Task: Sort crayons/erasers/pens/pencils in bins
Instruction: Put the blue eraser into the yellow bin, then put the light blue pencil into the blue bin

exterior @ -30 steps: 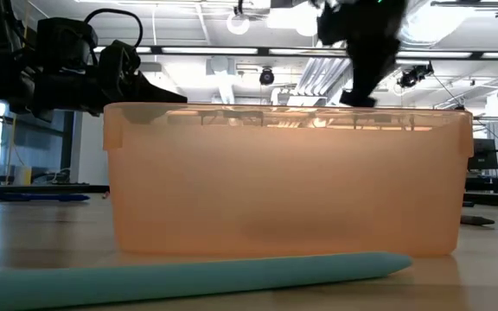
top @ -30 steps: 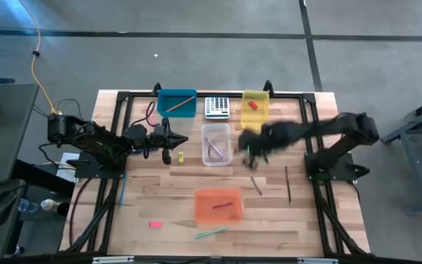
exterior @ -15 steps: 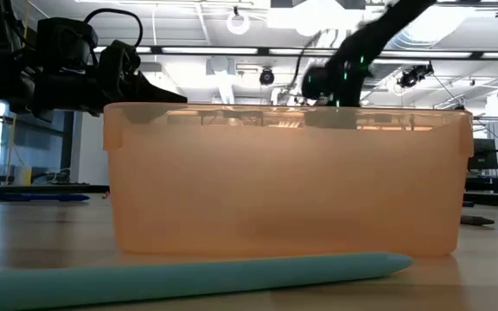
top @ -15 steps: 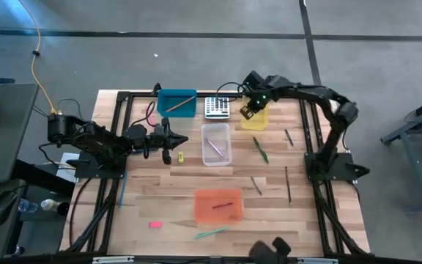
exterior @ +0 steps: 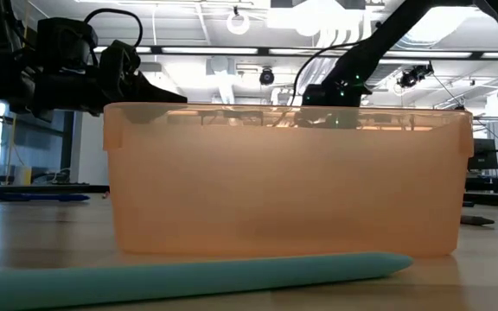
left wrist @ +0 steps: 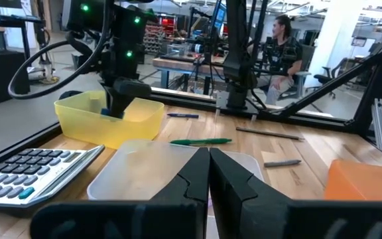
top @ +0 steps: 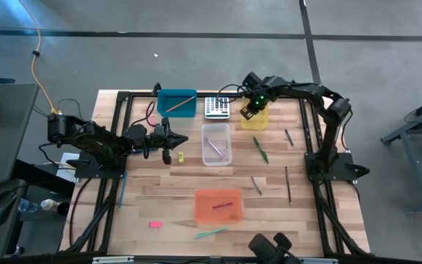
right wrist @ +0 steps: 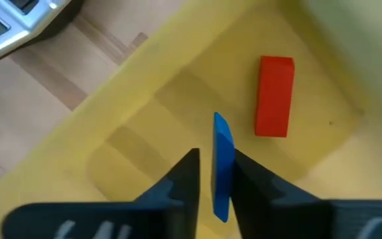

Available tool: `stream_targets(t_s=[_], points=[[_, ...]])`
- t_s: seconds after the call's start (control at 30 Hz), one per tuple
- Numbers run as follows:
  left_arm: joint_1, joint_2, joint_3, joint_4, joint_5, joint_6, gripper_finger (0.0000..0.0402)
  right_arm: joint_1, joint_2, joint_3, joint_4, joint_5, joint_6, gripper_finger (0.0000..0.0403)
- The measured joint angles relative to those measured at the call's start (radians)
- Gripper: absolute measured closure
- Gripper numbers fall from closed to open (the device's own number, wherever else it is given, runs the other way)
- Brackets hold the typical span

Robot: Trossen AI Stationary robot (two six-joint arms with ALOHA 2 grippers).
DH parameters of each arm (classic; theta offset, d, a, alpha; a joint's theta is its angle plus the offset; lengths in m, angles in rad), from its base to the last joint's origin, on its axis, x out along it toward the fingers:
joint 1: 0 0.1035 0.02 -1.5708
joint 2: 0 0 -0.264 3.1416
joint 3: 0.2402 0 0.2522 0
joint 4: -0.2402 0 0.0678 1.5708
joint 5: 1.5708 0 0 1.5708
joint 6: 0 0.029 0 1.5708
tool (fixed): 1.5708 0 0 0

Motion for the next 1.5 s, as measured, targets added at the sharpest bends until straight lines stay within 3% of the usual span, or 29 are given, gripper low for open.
stream_targets(t_s=[0.2, 0.5, 1.03, 1.2, 1.37, 1.5], points=[[0.000, 0.000, 0.000, -0.018, 0.000, 0.024, 0.0401, 0.000, -0.007, 0.000, 0.014, 0.035, -0.088, 0.0289], [0.000, 0.000, 0.000, -0.037, -0.011, 0.033, 0.0401, 0.000, -0.091, 0.000, 0.007, 0.035, -0.050, 0.0298], [0.000, 0.000, 0.000, -0.037, -0.019, 0.033, 0.0401, -0.006, -0.004, -0.034, 0.119, 0.046, 0.027, 0.0256], [0.000, 0.000, 0.000, -0.037, -0.018, 0.032, 0.0401, -0.003, -0.024, -0.005, 0.045, 0.036, -0.073, 0.0229], [0.000, 0.000, 0.000, -0.041, -0.018, 0.025, 0.0401, 0.032, -0.172, -0.074, 0.116, 0.033, -0.203, 0.0272], [0.000, 0.000, 0.002, -0.046, -0.018, 0.026, 0.0401, 0.062, -0.348, -0.297, 0.455, 0.028, -0.194, 0.0343]])
